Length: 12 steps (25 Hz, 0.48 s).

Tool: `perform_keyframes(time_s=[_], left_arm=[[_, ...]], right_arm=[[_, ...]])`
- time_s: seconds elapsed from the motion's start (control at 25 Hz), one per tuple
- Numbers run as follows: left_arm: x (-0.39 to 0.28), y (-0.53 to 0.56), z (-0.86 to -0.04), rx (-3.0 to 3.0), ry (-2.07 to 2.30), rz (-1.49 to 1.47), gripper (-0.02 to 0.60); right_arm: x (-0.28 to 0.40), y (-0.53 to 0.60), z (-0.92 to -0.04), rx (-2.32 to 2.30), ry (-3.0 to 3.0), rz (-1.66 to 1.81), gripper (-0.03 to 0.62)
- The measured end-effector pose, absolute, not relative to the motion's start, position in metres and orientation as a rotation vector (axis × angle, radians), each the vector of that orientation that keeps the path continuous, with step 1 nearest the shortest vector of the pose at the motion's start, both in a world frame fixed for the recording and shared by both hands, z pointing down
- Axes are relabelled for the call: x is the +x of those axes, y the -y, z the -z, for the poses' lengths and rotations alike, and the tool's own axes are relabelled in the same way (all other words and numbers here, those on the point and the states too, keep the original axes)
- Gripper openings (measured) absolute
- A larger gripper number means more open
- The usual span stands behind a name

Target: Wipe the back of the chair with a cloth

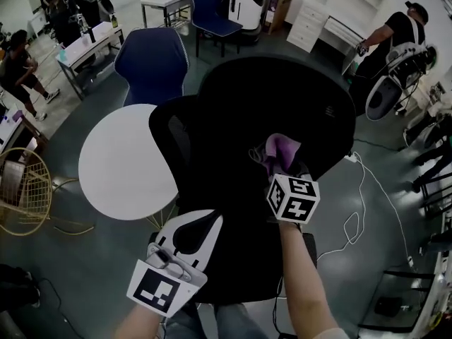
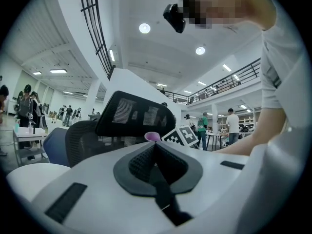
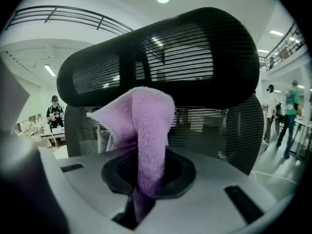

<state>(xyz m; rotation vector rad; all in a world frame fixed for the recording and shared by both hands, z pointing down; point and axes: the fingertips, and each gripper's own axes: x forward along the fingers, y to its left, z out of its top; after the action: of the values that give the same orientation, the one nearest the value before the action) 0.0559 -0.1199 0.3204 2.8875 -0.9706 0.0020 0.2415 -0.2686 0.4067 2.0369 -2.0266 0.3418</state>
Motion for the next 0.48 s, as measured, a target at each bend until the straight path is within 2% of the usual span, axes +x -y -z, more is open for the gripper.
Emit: perform_keyframes(time_s=[0.48], left_arm=[[0.008,0.12,-0.316,2.851,1.07,0.008,0.011]], right_arm=[[0.125,0.289,-0.408,1.868,2.18,-0.335,0.049]])
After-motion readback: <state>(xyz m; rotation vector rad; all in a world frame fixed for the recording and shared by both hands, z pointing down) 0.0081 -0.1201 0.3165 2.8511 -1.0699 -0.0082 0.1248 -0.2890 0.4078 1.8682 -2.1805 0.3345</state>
